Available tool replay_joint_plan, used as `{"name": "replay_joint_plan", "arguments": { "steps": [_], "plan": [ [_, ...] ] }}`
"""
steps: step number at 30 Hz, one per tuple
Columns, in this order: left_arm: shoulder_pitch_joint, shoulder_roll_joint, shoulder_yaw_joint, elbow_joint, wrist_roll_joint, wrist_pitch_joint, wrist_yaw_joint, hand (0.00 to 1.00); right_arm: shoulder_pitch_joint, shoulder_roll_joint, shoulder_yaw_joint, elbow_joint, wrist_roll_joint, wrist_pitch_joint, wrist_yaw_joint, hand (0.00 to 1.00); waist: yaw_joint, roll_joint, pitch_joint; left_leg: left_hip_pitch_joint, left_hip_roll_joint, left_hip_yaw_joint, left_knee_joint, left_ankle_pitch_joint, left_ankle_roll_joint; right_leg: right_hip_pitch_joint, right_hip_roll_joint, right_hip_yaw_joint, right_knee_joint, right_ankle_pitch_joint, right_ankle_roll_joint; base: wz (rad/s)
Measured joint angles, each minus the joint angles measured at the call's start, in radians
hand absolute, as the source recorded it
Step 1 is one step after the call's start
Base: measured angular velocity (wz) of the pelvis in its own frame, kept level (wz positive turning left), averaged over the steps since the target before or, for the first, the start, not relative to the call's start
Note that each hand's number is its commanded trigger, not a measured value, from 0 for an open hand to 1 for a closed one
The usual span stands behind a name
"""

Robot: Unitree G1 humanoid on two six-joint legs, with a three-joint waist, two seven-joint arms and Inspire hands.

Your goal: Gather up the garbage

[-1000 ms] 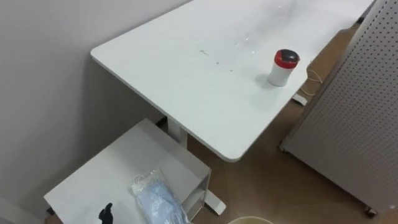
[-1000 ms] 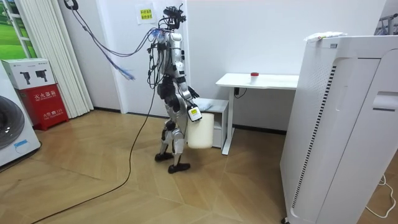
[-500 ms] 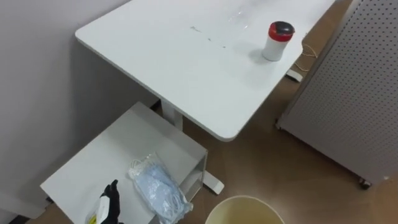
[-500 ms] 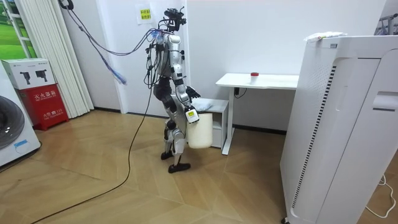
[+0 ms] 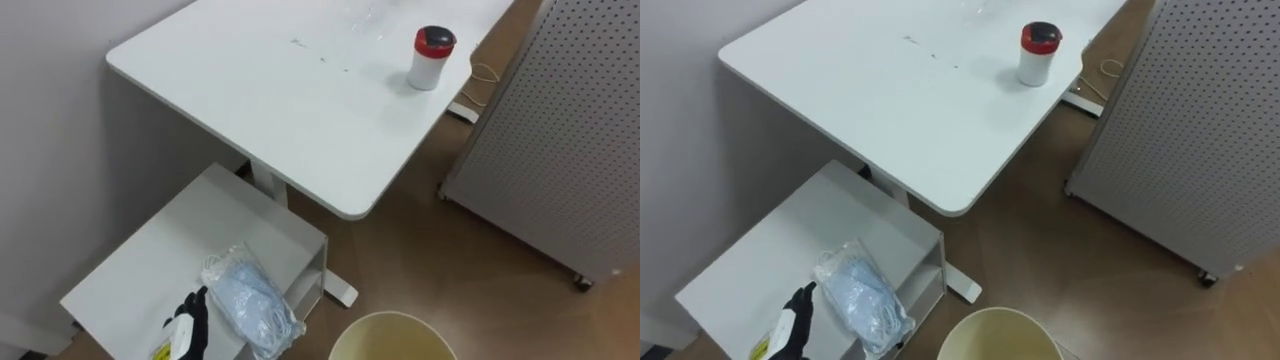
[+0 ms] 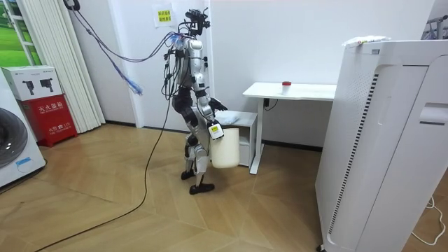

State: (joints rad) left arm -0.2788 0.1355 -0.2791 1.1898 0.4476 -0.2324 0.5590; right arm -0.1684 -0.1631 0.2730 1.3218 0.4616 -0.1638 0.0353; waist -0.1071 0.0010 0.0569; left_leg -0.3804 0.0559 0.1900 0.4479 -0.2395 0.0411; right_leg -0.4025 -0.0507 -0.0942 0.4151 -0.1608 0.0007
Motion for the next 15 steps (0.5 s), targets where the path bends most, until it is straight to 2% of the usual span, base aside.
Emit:
{"name": "replay_joint_plan", "arguments": {
  "steps": [4,9,15],
  "plan": [
    [-0.011,0.000,-0.003,0.023,0.062,0.000,0.000,0.00,-0.001,0.001,0.007,0.000,0.005,0.000,-0.001,1.00,-0.007,0.000,0.0002,-0.003,0.001,0.000,0.001,0.000,0.000,-0.001,-0.001,-0.006,-0.002,0.000,0.000,0.00],
    [-0.028,0.007,-0.039,0.051,0.081,0.002,0.002,0.00,-0.005,0.001,0.020,-0.001,0.006,0.001,-0.002,1.00,-0.016,0.000,0.0004,-0.002,0.001,0.000,0.001,0.000,0.000,0.000,-0.001,-0.009,-0.001,0.000,-0.001,0.00],
    [-0.037,0.013,-0.039,0.051,0.116,0.005,0.035,0.00,-0.009,0.001,0.020,-0.002,0.021,0.002,-0.002,1.00,-0.026,0.003,0.0025,-0.020,0.003,0.001,0.000,-0.001,0.000,-0.018,-0.001,-0.012,0.003,0.002,-0.003,-0.02]
  ]
}}
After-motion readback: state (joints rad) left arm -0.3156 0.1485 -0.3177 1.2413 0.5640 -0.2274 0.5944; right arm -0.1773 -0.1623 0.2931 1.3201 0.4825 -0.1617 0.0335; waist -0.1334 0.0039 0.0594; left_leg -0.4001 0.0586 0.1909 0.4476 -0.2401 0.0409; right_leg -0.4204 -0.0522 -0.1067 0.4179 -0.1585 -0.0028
